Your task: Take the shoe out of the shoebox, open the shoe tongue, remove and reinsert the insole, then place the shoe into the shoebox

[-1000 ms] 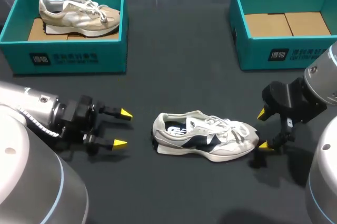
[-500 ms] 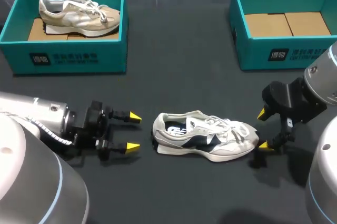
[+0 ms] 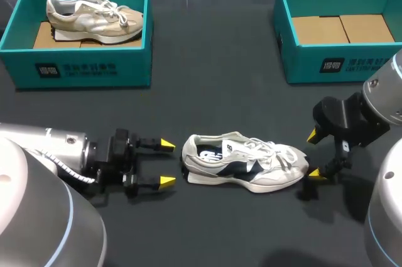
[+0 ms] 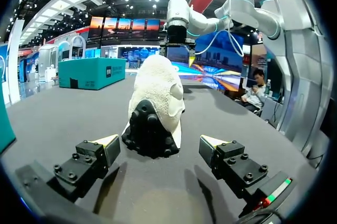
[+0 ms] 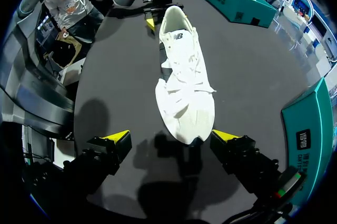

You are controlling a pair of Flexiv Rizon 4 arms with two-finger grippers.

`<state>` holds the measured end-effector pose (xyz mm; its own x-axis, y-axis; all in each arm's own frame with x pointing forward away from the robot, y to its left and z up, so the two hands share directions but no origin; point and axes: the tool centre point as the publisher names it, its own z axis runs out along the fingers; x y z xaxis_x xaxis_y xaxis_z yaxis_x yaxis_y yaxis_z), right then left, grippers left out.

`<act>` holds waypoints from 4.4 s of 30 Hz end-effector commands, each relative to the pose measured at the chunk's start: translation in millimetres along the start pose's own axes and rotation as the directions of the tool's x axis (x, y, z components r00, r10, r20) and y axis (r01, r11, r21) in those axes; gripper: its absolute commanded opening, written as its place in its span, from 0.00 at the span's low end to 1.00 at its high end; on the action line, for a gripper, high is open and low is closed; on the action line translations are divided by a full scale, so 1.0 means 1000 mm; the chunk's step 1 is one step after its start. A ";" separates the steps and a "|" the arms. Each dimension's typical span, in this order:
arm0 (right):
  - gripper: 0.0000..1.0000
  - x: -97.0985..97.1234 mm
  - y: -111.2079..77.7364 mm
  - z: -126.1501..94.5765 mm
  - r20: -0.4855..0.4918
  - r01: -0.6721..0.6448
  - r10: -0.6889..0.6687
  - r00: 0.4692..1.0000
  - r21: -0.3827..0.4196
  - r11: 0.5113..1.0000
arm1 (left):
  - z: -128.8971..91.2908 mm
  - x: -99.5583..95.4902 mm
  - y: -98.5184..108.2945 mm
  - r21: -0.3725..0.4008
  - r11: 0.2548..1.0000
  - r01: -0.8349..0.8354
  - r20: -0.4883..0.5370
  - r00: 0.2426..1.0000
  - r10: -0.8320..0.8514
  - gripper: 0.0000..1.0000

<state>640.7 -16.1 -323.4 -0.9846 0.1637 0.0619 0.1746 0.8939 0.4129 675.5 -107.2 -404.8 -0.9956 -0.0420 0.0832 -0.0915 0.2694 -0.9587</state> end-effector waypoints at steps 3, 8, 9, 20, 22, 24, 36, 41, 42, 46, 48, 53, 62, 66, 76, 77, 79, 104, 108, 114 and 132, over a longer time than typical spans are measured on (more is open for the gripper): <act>1.00 0.002 0.000 0.000 0.003 0.000 0.000 1.000 0.002 1.000 | 0.011 -0.007 -0.001 0.005 1.000 -0.012 -0.006 1.000 0.012 1.00; 1.00 0.002 0.000 0.000 0.003 0.000 0.000 1.000 0.002 1.000 | 0.016 -0.012 0.001 0.009 1.000 -0.006 -0.033 0.999 0.006 1.00; 1.00 0.002 0.000 0.000 0.003 0.000 0.000 1.000 0.002 1.000 | 0.017 -0.012 0.001 0.009 1.000 -0.005 -0.038 0.999 0.005 1.00; 1.00 0.002 0.000 0.000 0.003 0.000 0.000 1.000 0.002 1.000 | 0.028 -0.017 0.000 0.010 1.000 -0.021 -0.046 0.999 0.022 1.00; 1.00 0.002 0.000 0.000 0.003 0.000 0.000 1.000 0.002 1.000 | 0.031 -0.018 0.000 0.010 1.000 -0.023 -0.047 0.999 0.024 1.00; 1.00 0.002 0.000 0.000 0.003 0.000 0.000 1.000 0.002 1.000 | 0.032 -0.019 0.000 0.009 1.000 -0.024 -0.048 0.999 0.024 1.00; 1.00 0.002 0.000 0.000 0.003 0.000 0.000 1.000 0.002 1.000 | 0.045 -0.018 0.000 0.010 1.000 -0.020 -0.066 0.998 0.021 1.00; 1.00 0.002 0.000 0.000 0.003 0.000 0.000 1.000 0.002 1.000 | 0.050 -0.018 0.000 0.010 1.000 -0.019 -0.069 0.997 0.019 1.00; 1.00 0.002 0.000 0.000 0.003 0.000 0.000 1.000 0.002 1.000 | 0.051 -0.018 0.000 0.010 1.000 -0.018 -0.069 0.997 0.019 1.00; 1.00 0.002 0.000 0.000 0.003 0.000 0.000 1.000 0.002 1.000 | 0.055 -0.017 -0.001 0.010 1.000 -0.016 -0.073 0.997 0.017 1.00; 1.00 0.002 0.000 0.000 0.003 0.000 0.000 1.000 0.002 1.000 | 0.056 -0.016 -0.001 0.011 1.000 -0.016 -0.078 0.997 0.017 1.00; 1.00 0.002 0.000 0.000 0.003 0.000 0.000 1.000 0.002 1.000 | 0.060 -0.015 -0.002 0.014 1.000 -0.016 -0.088 0.996 0.017 1.00; 1.00 0.002 0.000 0.000 0.003 0.000 0.000 1.000 0.002 1.000 | 0.066 -0.013 -0.005 0.020 1.000 -0.019 -0.093 0.995 0.021 1.00; 1.00 0.002 0.000 0.000 0.003 0.000 0.000 1.000 0.002 1.000 | 0.069 -0.013 -0.006 0.019 1.000 -0.018 -0.093 0.995 0.020 1.00; 1.00 0.002 0.000 0.000 0.003 0.000 0.000 1.000 0.002 1.000 | 0.076 -0.014 -0.007 0.022 1.000 -0.018 -0.098 0.995 0.020 1.00; 1.00 0.002 0.000 0.000 0.003 0.000 0.000 1.000 0.002 1.000 | 0.077 -0.014 -0.007 0.022 1.000 -0.017 -0.099 0.995 0.019 1.00; 1.00 0.002 0.000 0.000 0.003 0.000 0.000 1.000 0.002 1.000 | 0.079 -0.014 -0.007 0.021 1.000 -0.016 -0.100 0.995 0.018 1.00; 1.00 0.002 0.000 0.000 0.003 0.000 0.000 1.000 0.002 1.000 | 0.086 -0.017 -0.011 0.036 0.999 -0.017 -0.120 0.993 0.021 0.00; 1.00 0.002 0.000 0.000 0.003 0.000 0.000 1.000 0.002 1.000 | 0.085 -0.016 -0.010 0.036 0.999 -0.018 -0.123 0.992 0.023 0.00; 1.00 0.002 0.000 0.000 0.003 0.000 0.000 1.000 0.002 1.000 | 0.085 -0.015 -0.010 0.034 0.999 -0.021 -0.126 0.992 0.025 0.00; 1.00 0.002 0.000 0.000 0.003 0.000 0.000 1.000 0.002 1.000 | 0.081 -0.010 -0.008 0.031 1.000 -0.003 -0.087 0.996 0.006 0.00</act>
<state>640.7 -16.1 -323.4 -0.9846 0.1637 0.0619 0.1746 0.8939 0.4128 691.8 -186.5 -418.4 -0.9932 0.0546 0.1031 -0.0874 0.2369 -0.9676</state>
